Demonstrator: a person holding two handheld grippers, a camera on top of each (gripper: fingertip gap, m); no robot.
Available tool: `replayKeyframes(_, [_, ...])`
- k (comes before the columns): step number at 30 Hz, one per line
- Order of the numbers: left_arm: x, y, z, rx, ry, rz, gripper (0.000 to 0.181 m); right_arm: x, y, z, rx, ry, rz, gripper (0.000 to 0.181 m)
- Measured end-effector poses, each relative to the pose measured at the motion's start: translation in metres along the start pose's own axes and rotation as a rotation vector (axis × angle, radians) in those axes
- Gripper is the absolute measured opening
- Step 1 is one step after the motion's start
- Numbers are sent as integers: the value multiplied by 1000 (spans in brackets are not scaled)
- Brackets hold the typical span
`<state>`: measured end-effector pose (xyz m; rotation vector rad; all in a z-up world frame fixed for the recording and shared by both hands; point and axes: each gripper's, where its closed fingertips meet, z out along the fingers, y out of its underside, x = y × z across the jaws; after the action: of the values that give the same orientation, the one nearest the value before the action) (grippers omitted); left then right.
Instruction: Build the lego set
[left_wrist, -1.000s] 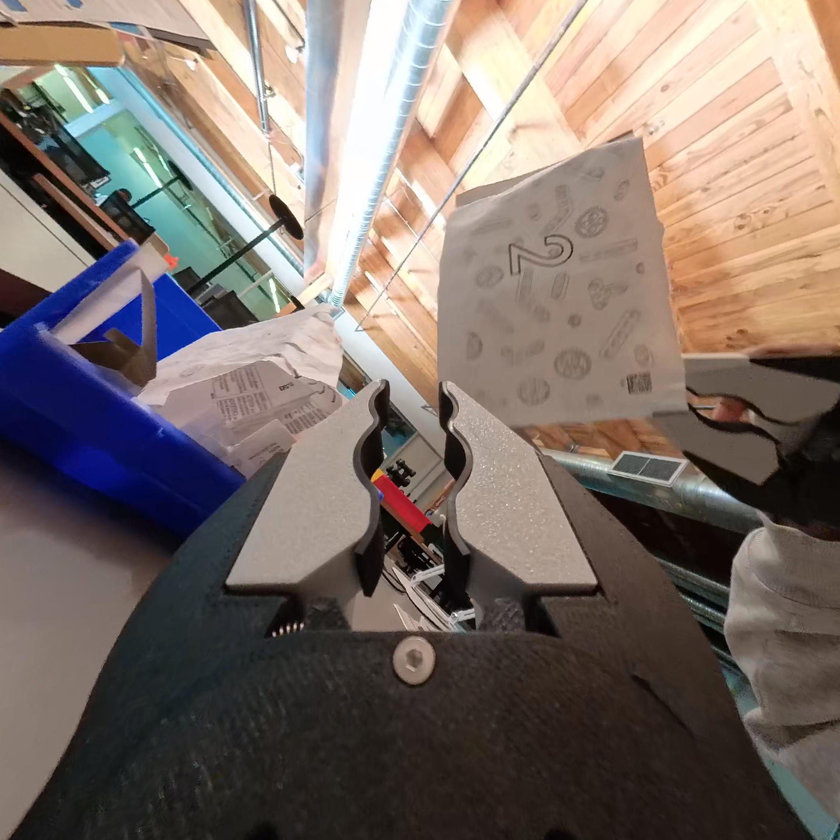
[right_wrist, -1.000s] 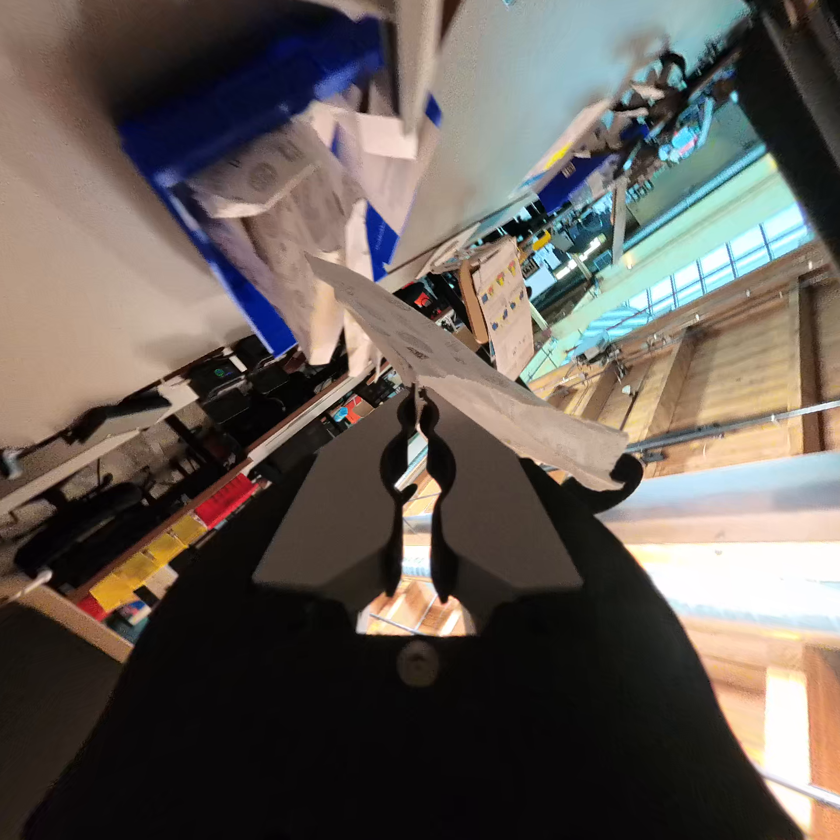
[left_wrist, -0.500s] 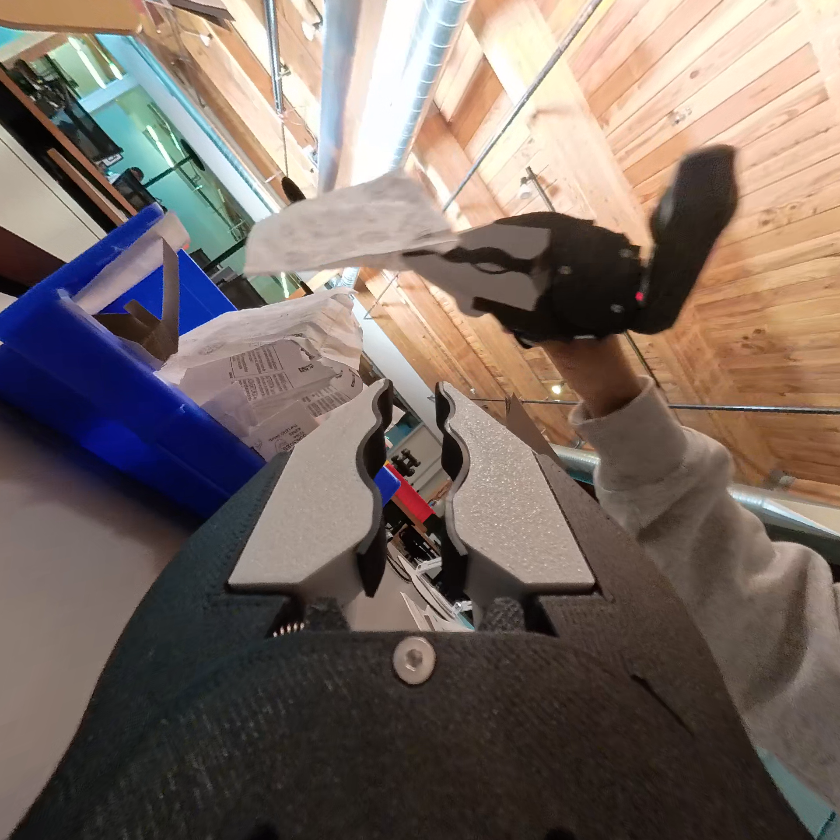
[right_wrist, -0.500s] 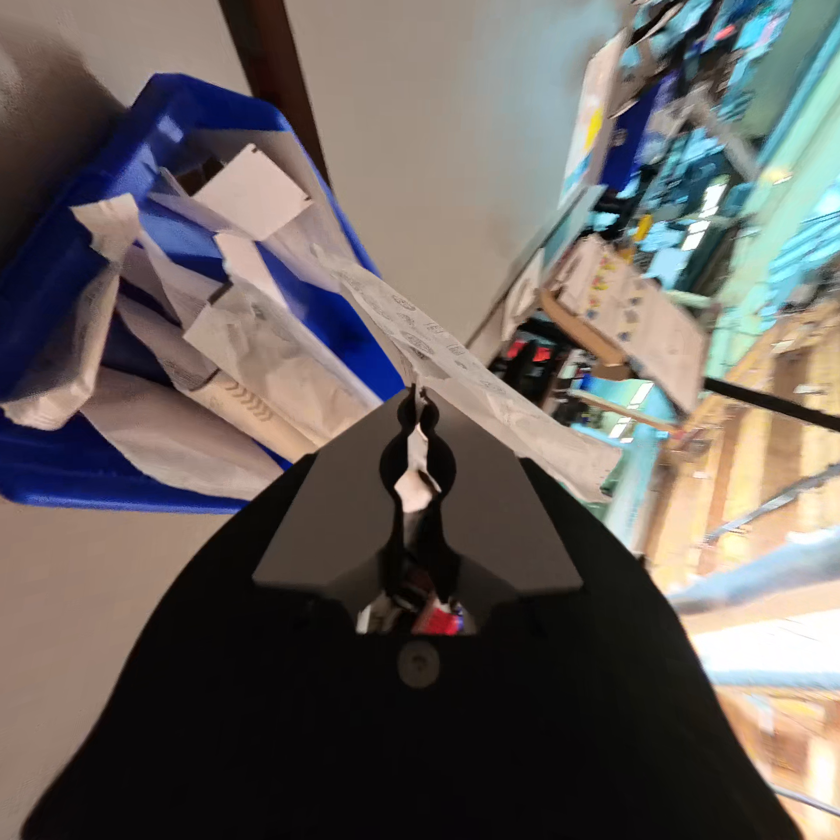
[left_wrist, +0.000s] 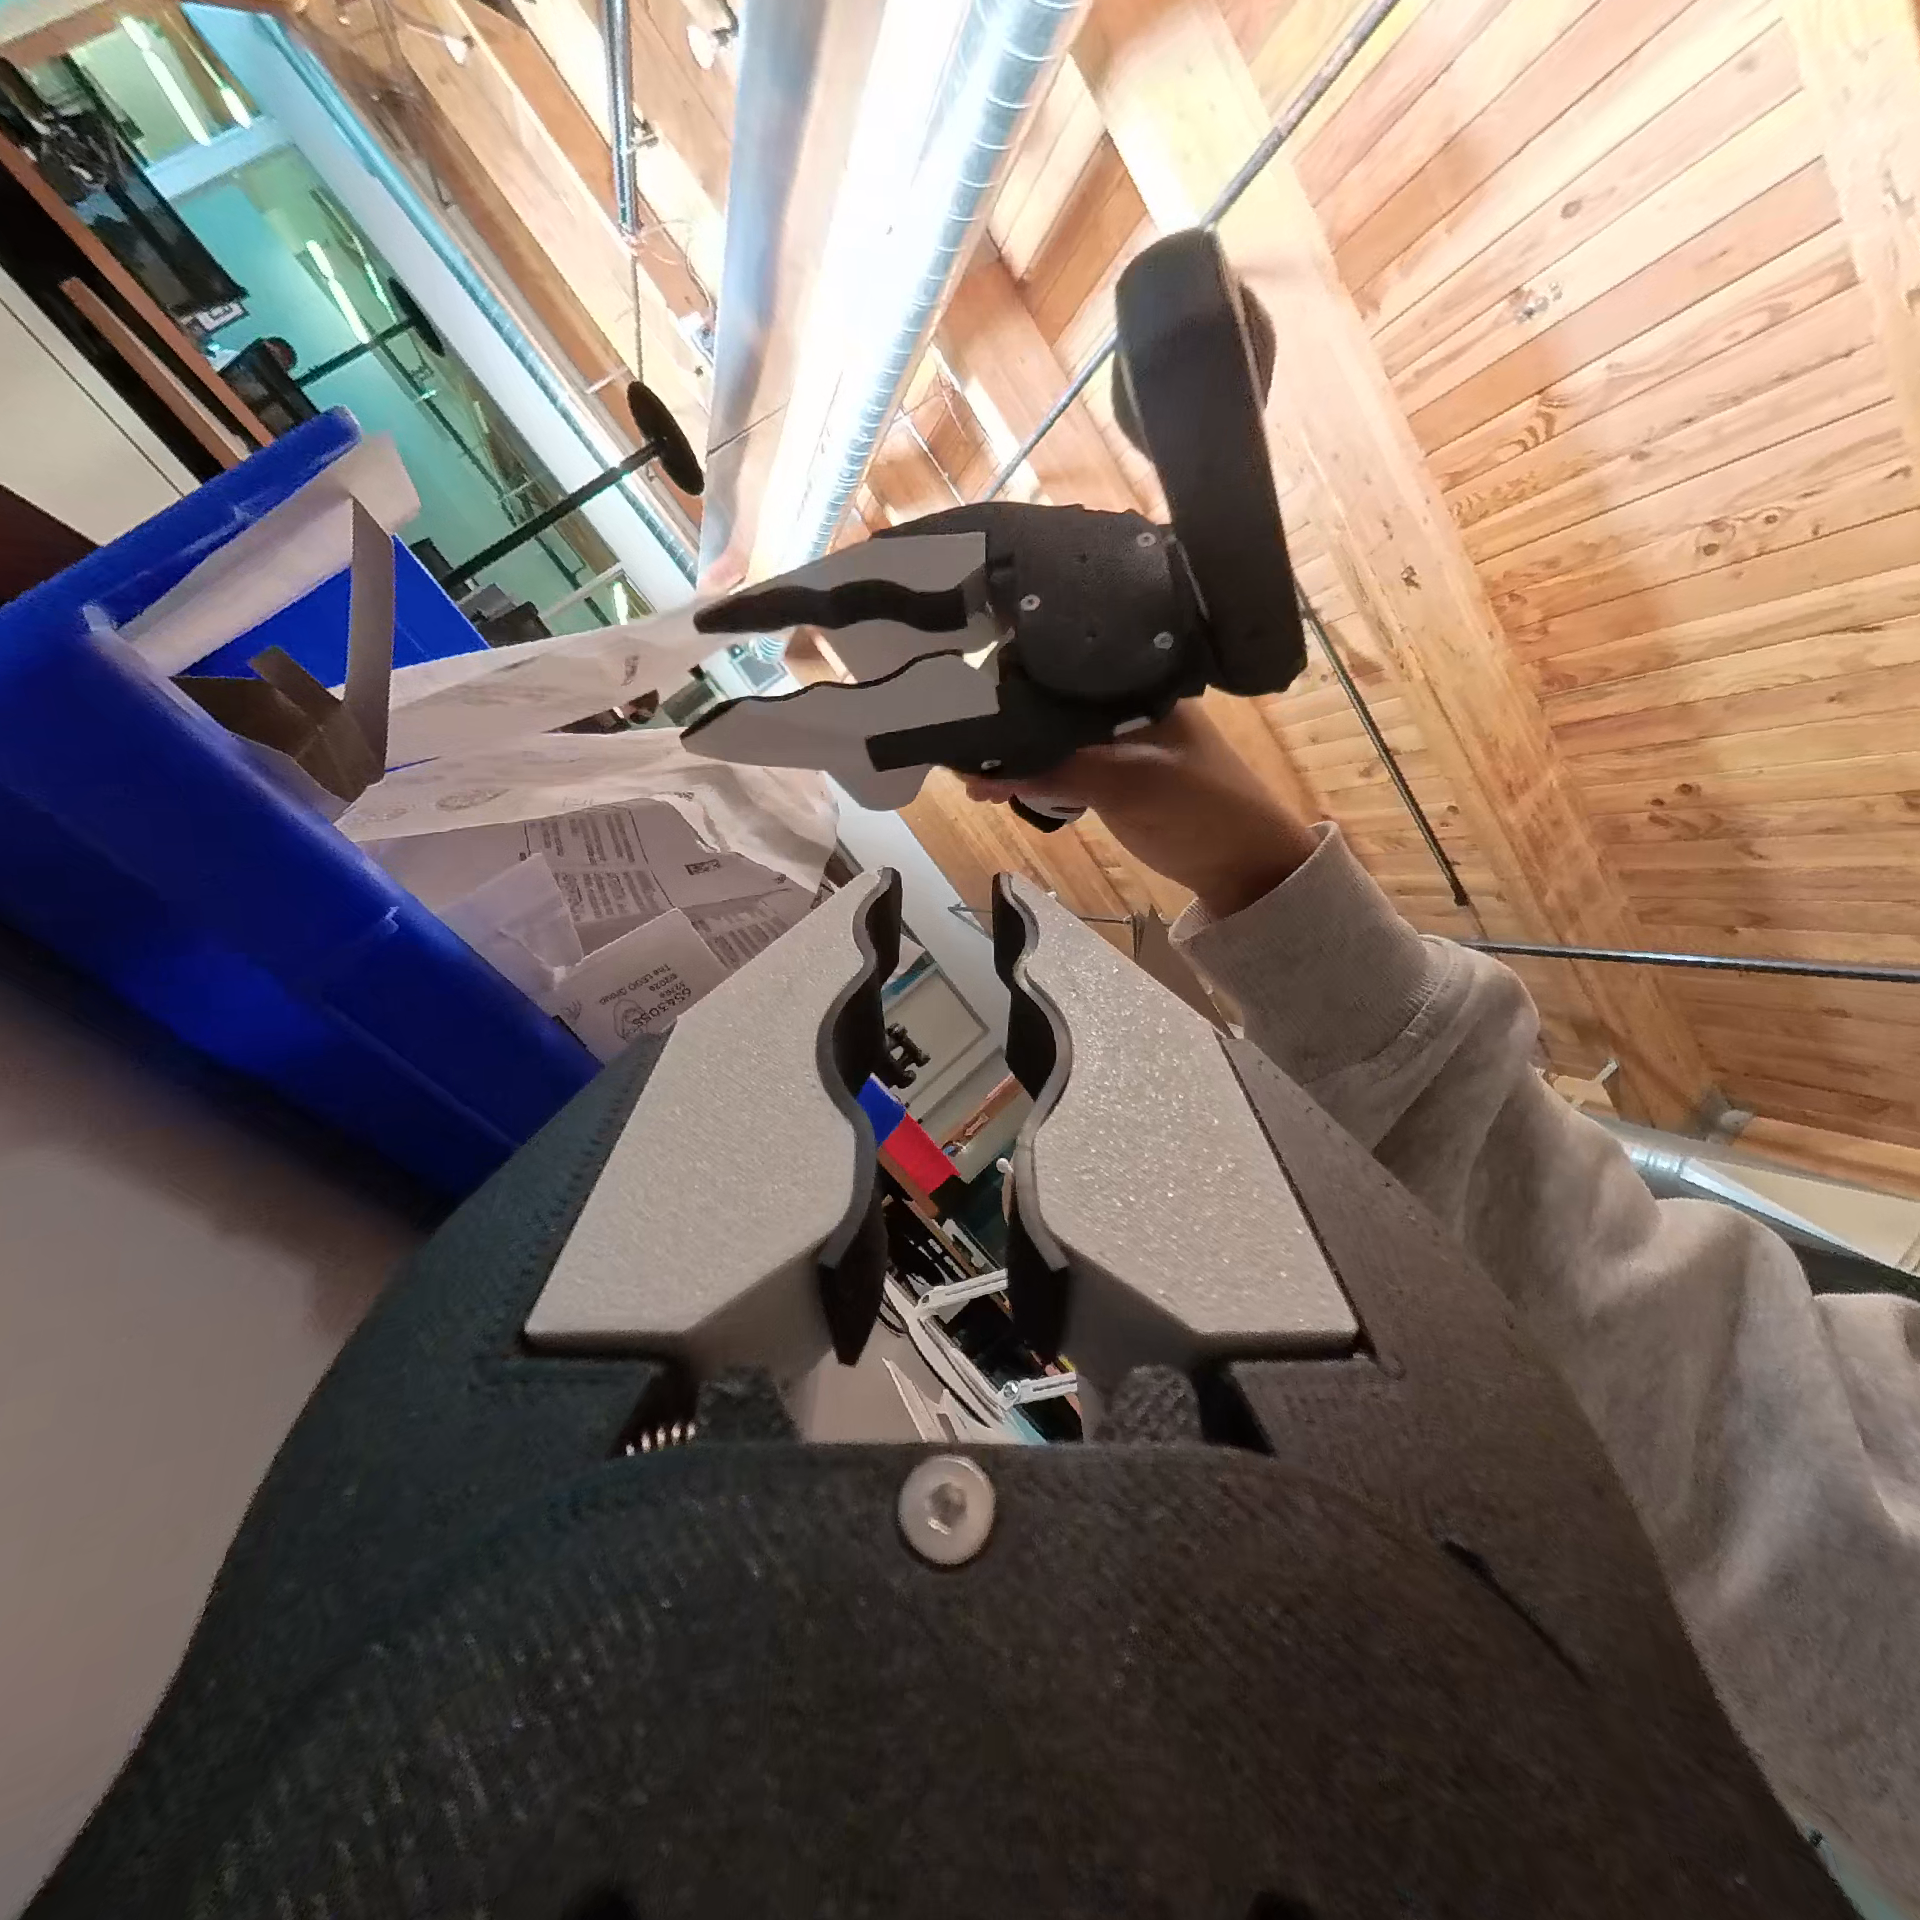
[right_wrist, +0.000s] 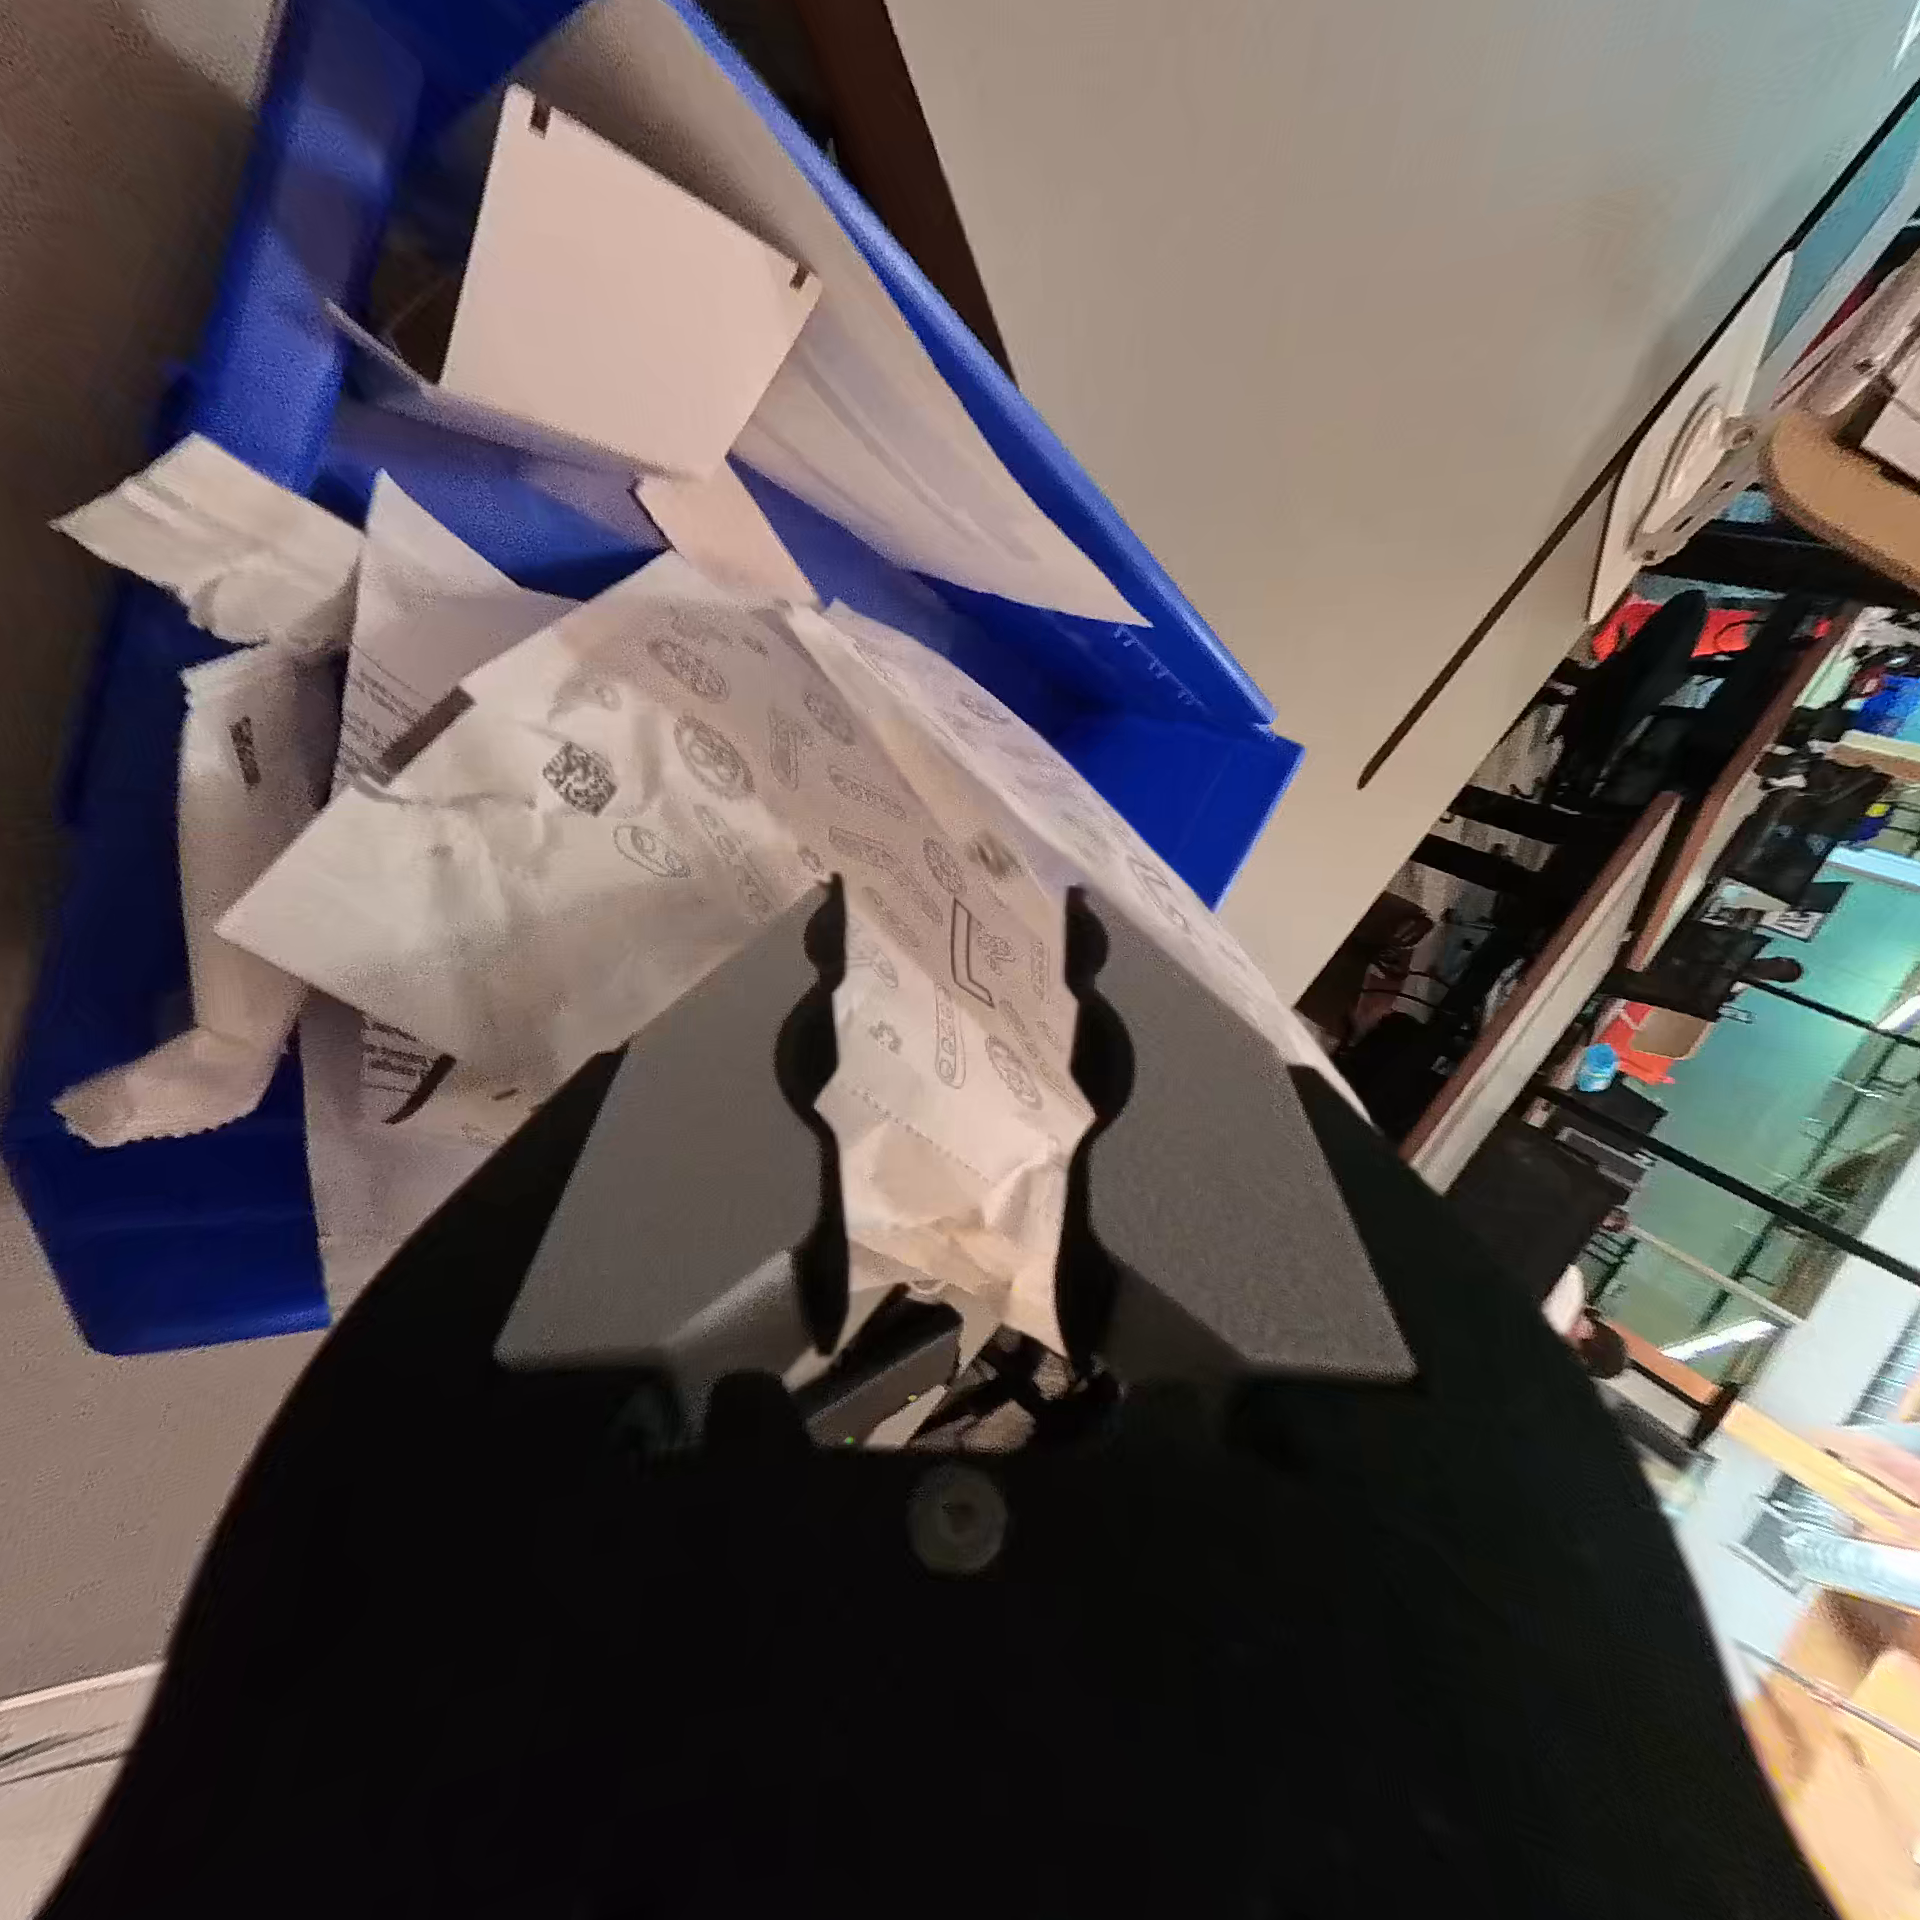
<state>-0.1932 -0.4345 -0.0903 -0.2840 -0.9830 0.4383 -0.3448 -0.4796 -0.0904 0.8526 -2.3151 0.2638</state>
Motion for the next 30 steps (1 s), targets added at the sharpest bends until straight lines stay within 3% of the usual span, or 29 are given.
replayKeyframes(6, [-1,-2,-1,9,-4,-3,15,10,-48,-29,226,-15,43,47])
replayKeyframes(11, [-1,0,0,1,-6,7,14,0,-77,-24,261,42,-223,35])
replayKeyframes(20, [-1,2,1,-11,-4,9,14,-12,-71,37,71,-67,-349,35])
replayKeyframes(25, [-2,1,2,-10,0,-16,14,-17,-67,42,75,-68,-362,20])
replayKeyframes(27, [-3,1,2,-5,-1,-27,14,-21,-65,40,72,-91,-368,5])
replayKeyframes(30, [-3,1,2,-6,-2,-30,14,-26,-62,38,50,-107,-396,0])
